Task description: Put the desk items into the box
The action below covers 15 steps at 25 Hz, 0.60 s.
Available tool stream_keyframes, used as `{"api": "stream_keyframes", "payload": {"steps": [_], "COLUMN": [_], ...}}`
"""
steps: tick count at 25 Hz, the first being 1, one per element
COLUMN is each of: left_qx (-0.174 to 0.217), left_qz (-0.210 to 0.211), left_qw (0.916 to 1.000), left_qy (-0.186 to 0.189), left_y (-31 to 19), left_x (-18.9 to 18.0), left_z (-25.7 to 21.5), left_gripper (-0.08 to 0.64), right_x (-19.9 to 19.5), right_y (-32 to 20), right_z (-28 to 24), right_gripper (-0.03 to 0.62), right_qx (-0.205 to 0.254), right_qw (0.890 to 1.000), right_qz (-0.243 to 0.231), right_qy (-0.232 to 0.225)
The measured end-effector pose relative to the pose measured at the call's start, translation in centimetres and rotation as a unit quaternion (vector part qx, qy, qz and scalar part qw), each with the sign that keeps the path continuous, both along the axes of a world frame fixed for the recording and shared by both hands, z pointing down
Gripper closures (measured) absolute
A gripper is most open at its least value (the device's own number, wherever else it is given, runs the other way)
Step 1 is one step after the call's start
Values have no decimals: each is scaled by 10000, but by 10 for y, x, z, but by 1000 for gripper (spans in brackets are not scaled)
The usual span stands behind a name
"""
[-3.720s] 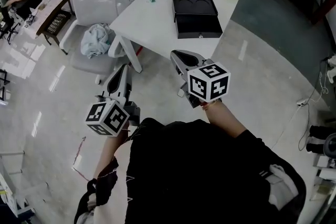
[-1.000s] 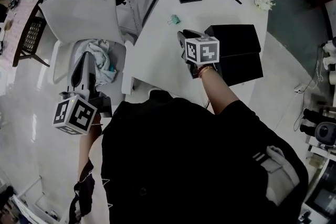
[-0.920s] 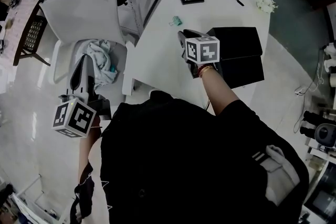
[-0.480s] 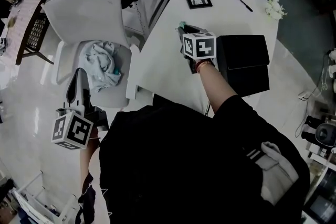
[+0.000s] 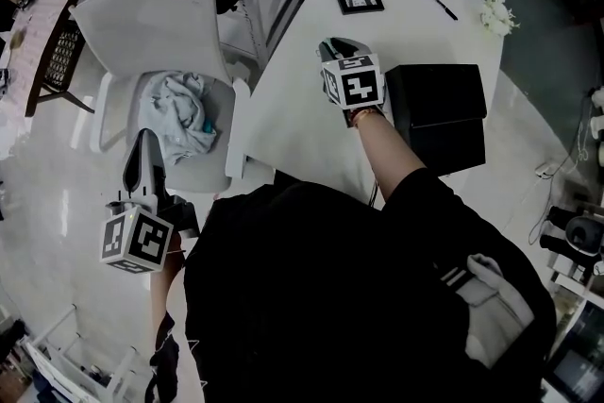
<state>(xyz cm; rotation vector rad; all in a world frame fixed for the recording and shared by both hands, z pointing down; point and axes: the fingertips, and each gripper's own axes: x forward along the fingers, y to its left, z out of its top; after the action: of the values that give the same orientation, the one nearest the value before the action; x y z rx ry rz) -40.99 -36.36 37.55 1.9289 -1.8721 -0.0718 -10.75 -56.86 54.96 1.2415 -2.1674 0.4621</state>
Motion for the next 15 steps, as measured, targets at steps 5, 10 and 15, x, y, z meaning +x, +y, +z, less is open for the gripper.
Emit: {"api": "stream_keyframes", "payload": {"steps": [5, 10, 15], "left_qx": [2, -33, -37], "left_qz": [-120, -256, -336], "left_qw": [9999, 9995, 9992], "left_qy": [34, 187, 227], "left_y": [4, 9, 11], "left_x": [-5, -10, -13], "left_z": [1, 6, 7], "left_gripper": [549, 549, 549], "right_x": [-3, -3, -4], "right_y": [-1, -5, -6], "right_z": [4, 10, 16], "right_gripper": [509, 509, 511], "right_qx": [31, 115, 82], "right_qw": [9999, 9992, 9989], "right_qz": [-46, -85, -67], "right_qy": [122, 368, 466]}}
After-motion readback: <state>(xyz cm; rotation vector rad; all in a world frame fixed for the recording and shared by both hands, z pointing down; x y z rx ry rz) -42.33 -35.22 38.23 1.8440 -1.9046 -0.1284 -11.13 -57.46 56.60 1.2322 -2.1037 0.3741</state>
